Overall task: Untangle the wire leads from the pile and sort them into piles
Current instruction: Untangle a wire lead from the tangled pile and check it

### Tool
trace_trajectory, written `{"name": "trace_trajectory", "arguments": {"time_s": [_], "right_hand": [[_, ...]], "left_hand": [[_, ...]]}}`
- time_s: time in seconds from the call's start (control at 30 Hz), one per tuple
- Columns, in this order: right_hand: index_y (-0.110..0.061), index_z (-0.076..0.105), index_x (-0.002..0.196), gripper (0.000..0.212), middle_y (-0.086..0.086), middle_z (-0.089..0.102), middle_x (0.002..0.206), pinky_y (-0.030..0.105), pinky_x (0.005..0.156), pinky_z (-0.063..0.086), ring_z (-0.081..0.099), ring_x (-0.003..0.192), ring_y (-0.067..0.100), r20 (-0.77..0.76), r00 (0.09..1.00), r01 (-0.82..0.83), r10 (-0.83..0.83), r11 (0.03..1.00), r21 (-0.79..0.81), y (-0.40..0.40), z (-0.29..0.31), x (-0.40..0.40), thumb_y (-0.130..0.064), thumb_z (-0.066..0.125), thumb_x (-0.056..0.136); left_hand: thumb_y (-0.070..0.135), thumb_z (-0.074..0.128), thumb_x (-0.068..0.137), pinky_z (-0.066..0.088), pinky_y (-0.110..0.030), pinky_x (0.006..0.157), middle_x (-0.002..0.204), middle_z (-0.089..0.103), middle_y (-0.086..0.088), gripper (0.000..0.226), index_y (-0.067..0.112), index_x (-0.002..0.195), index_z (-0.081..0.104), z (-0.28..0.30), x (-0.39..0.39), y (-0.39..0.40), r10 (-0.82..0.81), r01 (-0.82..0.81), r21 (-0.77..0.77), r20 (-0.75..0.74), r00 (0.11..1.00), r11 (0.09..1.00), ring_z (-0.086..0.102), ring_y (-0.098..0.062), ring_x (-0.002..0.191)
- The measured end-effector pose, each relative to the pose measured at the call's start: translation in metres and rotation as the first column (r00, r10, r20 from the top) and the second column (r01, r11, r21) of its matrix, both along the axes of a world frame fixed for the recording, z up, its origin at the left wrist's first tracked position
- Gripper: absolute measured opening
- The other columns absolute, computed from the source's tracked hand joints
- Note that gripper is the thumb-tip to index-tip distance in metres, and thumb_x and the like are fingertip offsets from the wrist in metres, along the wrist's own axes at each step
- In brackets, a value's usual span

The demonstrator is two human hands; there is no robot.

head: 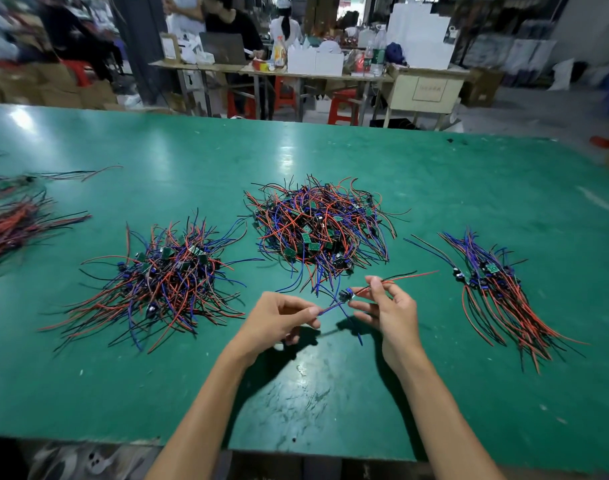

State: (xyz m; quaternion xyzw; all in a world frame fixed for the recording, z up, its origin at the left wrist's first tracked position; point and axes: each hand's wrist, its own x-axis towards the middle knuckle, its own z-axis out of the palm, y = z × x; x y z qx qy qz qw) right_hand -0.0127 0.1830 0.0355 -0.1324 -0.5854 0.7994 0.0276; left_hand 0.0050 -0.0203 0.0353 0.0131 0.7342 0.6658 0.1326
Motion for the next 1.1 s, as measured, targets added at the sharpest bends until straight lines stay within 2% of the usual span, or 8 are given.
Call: {"name": "trace_trajectory", "arguments": {"time_s": [0.17, 0.43, 0.57, 0.63, 0.77, 0.87, 0.97, 1.1], "right_hand": [[-0.007, 0.056, 0.107, 0.014, 0.012, 0.078, 0.090, 0.035, 0.060, 0.063, 0.077, 0.078, 0.034, 0.064, 0.997, 0.046, -0.035, 0.983, -0.180, -0.001, 0.007, -0.003, -0.018, 0.048, 0.108], [-0.006, 0.052, 0.096, 0.019, 0.025, 0.062, 0.117, 0.030, 0.061, 0.063, 0.075, 0.062, 0.024, 0.055, 0.951, 0.295, -0.305, 0.832, -0.469, 0.061, 0.047, -0.029, -0.013, 0.040, 0.109], [-0.003, 0.053, 0.114, 0.025, 0.023, 0.045, 0.151, 0.023, 0.105, 0.046, 0.060, 0.127, 0.031, 0.120, 0.851, 0.460, -0.512, 0.615, -0.641, 0.105, 0.067, -0.042, -0.015, 0.032, 0.112], [0.004, 0.046, 0.139, 0.038, 0.023, 0.044, 0.153, 0.006, 0.103, 0.038, 0.055, 0.133, 0.023, 0.183, 0.855, 0.471, -0.486, 0.578, -0.666, 0.119, 0.060, -0.037, -0.018, 0.030, 0.113], [0.017, 0.058, 0.121, 0.041, 0.010, 0.064, 0.073, 0.002, 0.054, 0.043, 0.061, 0.058, -0.003, 0.126, 0.906, 0.420, -0.405, 0.896, -0.141, 0.101, 0.029, -0.014, -0.020, 0.047, 0.108], [-0.003, 0.067, 0.123, 0.028, -0.003, 0.069, 0.080, 0.016, 0.057, 0.050, 0.067, 0.068, 0.010, -0.029, 0.935, 0.348, -0.354, 0.894, 0.283, 0.055, 0.017, -0.014, -0.012, 0.066, 0.096], [-0.025, 0.074, 0.115, 0.034, -0.004, 0.068, 0.104, 0.033, 0.087, 0.051, 0.063, 0.100, 0.019, -0.036, 0.992, -0.024, 0.121, 0.459, 0.888, 0.012, -0.003, -0.002, -0.044, 0.076, 0.086], [-0.027, 0.078, 0.094, 0.016, -0.009, 0.061, 0.091, 0.031, 0.078, 0.038, 0.056, 0.096, 0.018, -0.096, 0.982, 0.058, 0.165, 0.222, 0.973, -0.004, -0.021, 0.012, -0.041, 0.072, 0.090]], "left_hand": [[0.027, 0.072, 0.093, 0.048, -0.016, 0.056, 0.076, 0.077, 0.007, 0.011, 0.023, 0.102, 0.077, -0.007, 0.000, -0.002, 0.168, -0.244, -0.203, -0.333, 0.928, 0.948, 0.062, -0.001, 0.056], [0.018, 0.072, 0.092, 0.052, -0.016, 0.060, 0.077, 0.076, -0.002, 0.009, 0.024, 0.096, 0.077, -0.030, -0.004, -0.011, 0.499, -0.476, 0.151, -0.231, 0.835, 0.866, 0.070, -0.007, 0.071], [0.015, 0.069, 0.094, 0.048, -0.018, 0.054, 0.072, 0.073, -0.005, 0.013, 0.025, 0.093, 0.077, -0.033, -0.004, -0.010, 0.477, -0.458, 0.134, -0.225, 0.849, 0.879, 0.066, -0.009, 0.065], [0.015, 0.069, 0.094, 0.051, -0.023, 0.057, 0.072, 0.073, -0.008, 0.015, 0.027, 0.091, 0.077, -0.034, -0.003, -0.009, 0.451, -0.439, 0.103, -0.221, 0.865, 0.893, 0.068, -0.014, 0.066], [0.015, 0.069, 0.093, 0.051, -0.021, 0.058, 0.072, 0.074, -0.005, 0.016, 0.028, 0.090, 0.077, -0.035, -0.002, -0.006, 0.405, -0.414, 0.014, -0.247, 0.880, 0.910, 0.070, -0.015, 0.068], [0.015, 0.069, 0.093, 0.052, -0.020, 0.058, 0.073, 0.074, -0.004, 0.016, 0.028, 0.089, 0.077, -0.035, -0.002, -0.006, 0.401, -0.413, 0.007, -0.249, 0.881, 0.911, 0.071, -0.015, 0.068], [0.015, 0.069, 0.094, 0.053, -0.022, 0.060, 0.072, 0.074, -0.002, 0.016, 0.029, 0.090, 0.077, -0.034, -0.001, -0.007, 0.402, -0.420, -0.015, -0.264, 0.877, 0.907, 0.071, -0.013, 0.068], [0.015, 0.069, 0.093, 0.055, -0.029, 0.064, 0.072, 0.074, -0.002, 0.015, 0.028, 0.090, 0.077, -0.032, 0.001, -0.005, 0.396, -0.416, -0.022, -0.264, 0.880, 0.909, 0.071, -0.015, 0.068]]}}
